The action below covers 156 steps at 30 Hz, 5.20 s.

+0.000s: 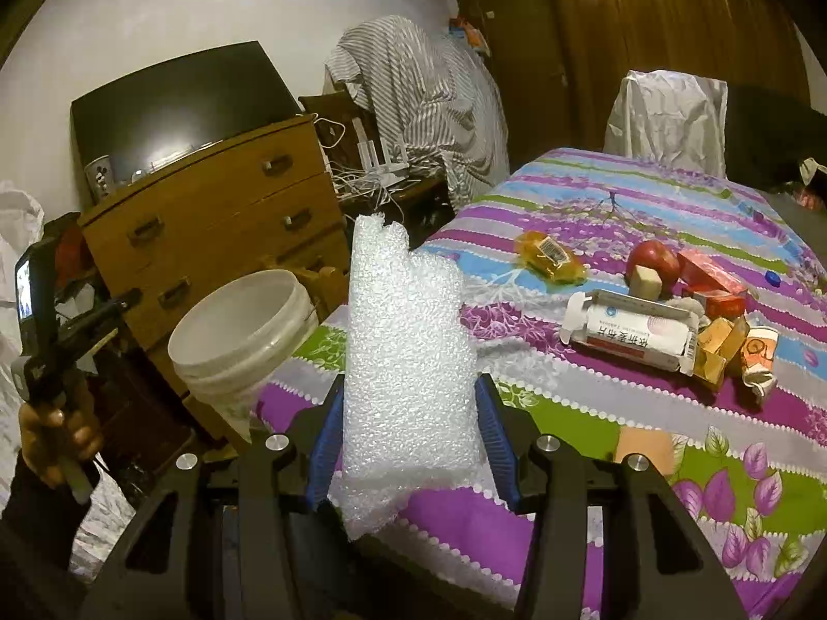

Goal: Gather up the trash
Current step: 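Carry the wrapper packet and foam block over the white bucket with both tools, then open the left tool and right tool to drop both items into the bucket, then move both tools back over the bed toward the remaining trash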

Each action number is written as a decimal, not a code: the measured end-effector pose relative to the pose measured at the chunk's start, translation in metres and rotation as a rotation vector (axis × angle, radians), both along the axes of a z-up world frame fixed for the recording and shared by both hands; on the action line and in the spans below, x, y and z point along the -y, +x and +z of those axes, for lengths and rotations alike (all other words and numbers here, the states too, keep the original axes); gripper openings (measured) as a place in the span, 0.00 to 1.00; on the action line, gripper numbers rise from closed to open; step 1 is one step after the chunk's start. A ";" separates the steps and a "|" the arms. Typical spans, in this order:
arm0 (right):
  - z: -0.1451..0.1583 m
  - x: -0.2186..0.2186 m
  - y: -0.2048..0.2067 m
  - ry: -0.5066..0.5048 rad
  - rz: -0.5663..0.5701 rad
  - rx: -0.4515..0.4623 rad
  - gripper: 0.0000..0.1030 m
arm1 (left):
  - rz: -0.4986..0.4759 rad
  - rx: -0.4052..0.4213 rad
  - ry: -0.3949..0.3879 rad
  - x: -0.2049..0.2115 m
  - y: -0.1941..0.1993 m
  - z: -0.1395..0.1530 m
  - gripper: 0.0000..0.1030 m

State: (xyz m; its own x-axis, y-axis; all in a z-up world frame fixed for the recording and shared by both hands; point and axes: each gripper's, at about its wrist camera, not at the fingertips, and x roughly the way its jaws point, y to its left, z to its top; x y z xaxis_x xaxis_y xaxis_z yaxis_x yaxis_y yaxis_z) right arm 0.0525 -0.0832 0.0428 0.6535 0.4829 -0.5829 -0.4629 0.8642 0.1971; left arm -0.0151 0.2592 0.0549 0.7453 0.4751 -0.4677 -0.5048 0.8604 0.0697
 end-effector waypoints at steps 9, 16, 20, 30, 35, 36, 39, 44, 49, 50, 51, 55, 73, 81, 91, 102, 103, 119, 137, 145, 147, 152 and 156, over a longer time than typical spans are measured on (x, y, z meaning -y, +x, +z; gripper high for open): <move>-0.016 -0.013 0.010 0.020 0.036 -0.068 0.49 | 0.111 -0.269 -0.151 -0.087 -0.050 -0.155 0.72; -0.023 -0.055 0.029 -0.035 0.083 -0.102 0.49 | 0.239 -0.657 -0.618 -0.116 -0.066 -0.417 0.72; -0.026 -0.081 0.042 -0.048 0.105 -0.143 0.49 | 0.137 -0.756 -0.920 -0.088 -0.062 -0.521 0.64; -0.037 -0.109 0.059 -0.115 0.121 -0.188 0.49 | 0.179 -0.910 -0.861 -0.067 -0.051 -0.598 0.33; -0.037 -0.108 0.058 -0.106 0.140 -0.168 0.49 | 0.260 -0.671 -0.822 -0.091 -0.071 -0.520 0.28; -0.038 -0.108 0.058 -0.089 0.146 -0.171 0.49 | 0.268 -0.621 -0.820 -0.097 -0.075 -0.500 0.28; -0.044 -0.111 0.058 -0.057 0.173 -0.178 0.49 | 0.316 -0.480 -0.770 -0.120 -0.085 -0.418 0.27; -0.044 -0.123 0.055 0.004 0.234 -0.148 0.49 | 0.367 -0.280 -0.583 -0.137 -0.073 -0.269 0.28; -0.026 -0.110 0.051 0.065 0.221 -0.097 0.49 | 0.357 -0.074 -0.356 -0.112 -0.076 -0.125 0.28; -0.022 -0.105 0.050 0.078 0.213 -0.087 0.49 | 0.337 -0.046 -0.309 -0.104 -0.070 -0.101 0.28; -0.017 -0.100 0.050 0.096 0.206 -0.073 0.49 | 0.305 -0.015 -0.267 -0.092 -0.068 -0.077 0.28; 0.004 -0.093 0.053 0.133 0.210 -0.016 0.49 | 0.188 0.077 -0.191 -0.052 -0.041 -0.005 0.29; 0.063 -0.275 0.156 -0.015 0.381 -0.122 0.49 | 0.031 0.012 0.039 -0.046 0.094 0.036 0.29; 0.041 -0.321 0.182 -0.030 0.396 -0.240 0.49 | 0.022 -0.039 0.019 -0.060 0.107 0.023 0.30; 0.013 -0.356 0.189 -0.064 0.435 -0.297 0.49 | 0.037 -0.102 -0.010 -0.079 0.117 0.001 0.30; -0.004 -0.359 0.204 -0.080 0.392 -0.276 0.72 | 0.066 -0.149 -0.045 -0.097 0.124 -0.014 0.49; -0.004 -0.356 0.204 -0.077 0.390 -0.276 0.72 | 0.068 -0.146 -0.052 -0.098 0.123 -0.014 0.49; 0.033 -0.286 0.168 -0.038 0.300 -0.066 0.73 | -0.089 -0.003 -0.134 -0.092 0.084 -0.002 0.48; 0.050 0.076 0.030 -0.005 -0.312 0.239 0.84 | -0.484 0.360 -0.069 0.076 -0.002 0.025 0.95; 0.008 0.206 -0.007 0.002 -0.531 0.111 0.86 | -0.593 0.176 -0.106 0.146 0.044 -0.004 0.95; -0.011 0.210 -0.012 -0.013 -0.509 0.073 0.86 | -0.613 0.082 -0.093 0.165 0.061 -0.014 0.95; -0.062 0.186 -0.016 -0.003 -0.373 -0.029 0.86 | -0.686 -0.041 -0.073 0.201 0.090 -0.041 0.87; -0.096 0.150 -0.004 -0.017 -0.282 -0.082 0.86 | -0.816 -0.159 -0.051 0.224 0.131 -0.060 0.56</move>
State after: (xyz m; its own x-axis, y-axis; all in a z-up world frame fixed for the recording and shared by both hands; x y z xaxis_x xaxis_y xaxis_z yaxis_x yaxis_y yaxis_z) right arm 0.0483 -0.2337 -0.0528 0.7110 0.2789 -0.6455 -0.1875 0.9600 0.2082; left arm 0.1162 0.0356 -0.0052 0.7697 -0.2110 -0.6025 0.2918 0.9557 0.0381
